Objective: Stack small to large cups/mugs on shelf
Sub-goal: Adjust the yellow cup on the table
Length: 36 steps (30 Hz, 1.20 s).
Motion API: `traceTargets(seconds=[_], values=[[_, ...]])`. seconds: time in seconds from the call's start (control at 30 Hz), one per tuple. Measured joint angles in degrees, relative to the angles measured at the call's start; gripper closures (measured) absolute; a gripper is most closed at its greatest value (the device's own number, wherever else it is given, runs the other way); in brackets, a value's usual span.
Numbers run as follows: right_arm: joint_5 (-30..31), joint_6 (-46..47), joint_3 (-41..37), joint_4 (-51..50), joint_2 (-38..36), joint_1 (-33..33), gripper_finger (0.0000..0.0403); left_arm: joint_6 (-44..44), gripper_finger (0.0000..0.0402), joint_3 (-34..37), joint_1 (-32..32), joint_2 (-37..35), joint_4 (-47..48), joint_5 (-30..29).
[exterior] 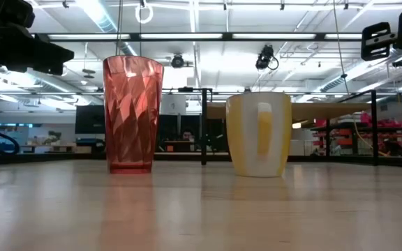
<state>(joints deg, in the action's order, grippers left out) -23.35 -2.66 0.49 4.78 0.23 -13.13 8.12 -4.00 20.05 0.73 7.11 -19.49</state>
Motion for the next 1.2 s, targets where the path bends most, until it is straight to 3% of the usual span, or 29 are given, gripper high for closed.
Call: traceTargets(seconds=[1.2], values=[[0.0,0.0,0.0,0.0,0.0,0.0,0.0346,0.0,0.0371,0.0,0.0,0.0,0.0,0.0]])
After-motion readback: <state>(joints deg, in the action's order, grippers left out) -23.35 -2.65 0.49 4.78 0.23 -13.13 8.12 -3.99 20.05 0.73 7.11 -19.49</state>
